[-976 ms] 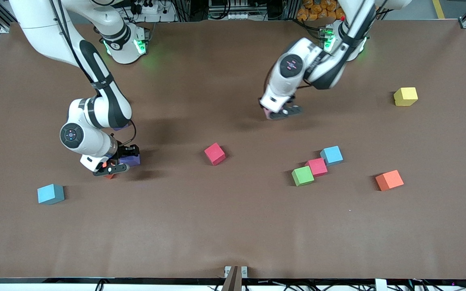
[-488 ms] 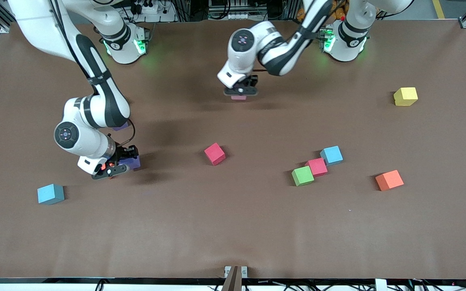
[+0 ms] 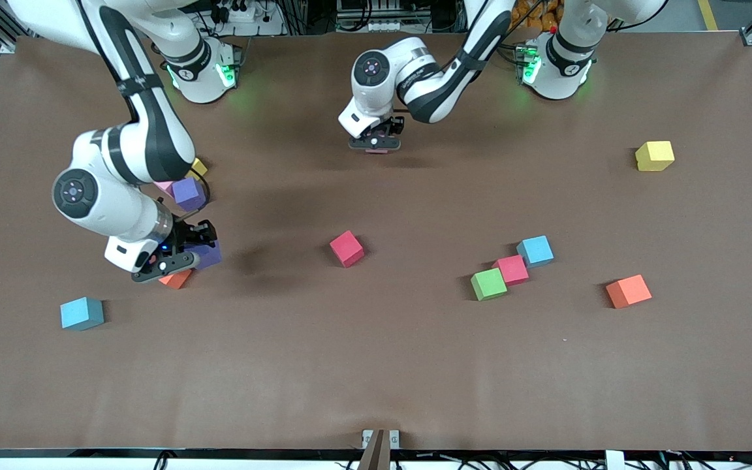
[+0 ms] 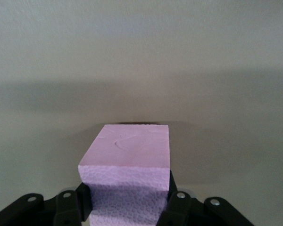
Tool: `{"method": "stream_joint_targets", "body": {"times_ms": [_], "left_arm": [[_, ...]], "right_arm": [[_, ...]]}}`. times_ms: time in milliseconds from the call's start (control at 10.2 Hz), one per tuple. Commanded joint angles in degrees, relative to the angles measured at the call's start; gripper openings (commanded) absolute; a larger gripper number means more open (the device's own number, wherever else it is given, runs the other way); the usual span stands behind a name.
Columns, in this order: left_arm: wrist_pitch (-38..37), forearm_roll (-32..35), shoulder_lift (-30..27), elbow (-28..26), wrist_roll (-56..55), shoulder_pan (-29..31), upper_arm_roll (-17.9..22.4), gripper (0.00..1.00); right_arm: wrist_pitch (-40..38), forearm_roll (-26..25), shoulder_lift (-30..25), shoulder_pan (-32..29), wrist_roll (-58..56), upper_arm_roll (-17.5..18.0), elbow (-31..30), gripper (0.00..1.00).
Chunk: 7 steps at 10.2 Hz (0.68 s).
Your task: Form number 2 with 11 blocks
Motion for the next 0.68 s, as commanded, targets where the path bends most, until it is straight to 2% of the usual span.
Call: {"method": "stream_joint_targets", "body": {"times_ms": [0, 586], "left_arm": [[-5.65, -0.99, 2.4, 5.01, -3.96, -1.42, 0.43, 0.26], [-6.63, 0.15, 4.69, 6.25, -3.35, -3.18, 0.43, 0.32]], "right_arm": [[-0.57, 0.57, -1.82, 0.04, -2.75, 0.12, -1.07, 0.27], [-6.02, 0.83, -5.34, 1.8, -4.52, -0.4, -2.22, 0.28]]}}
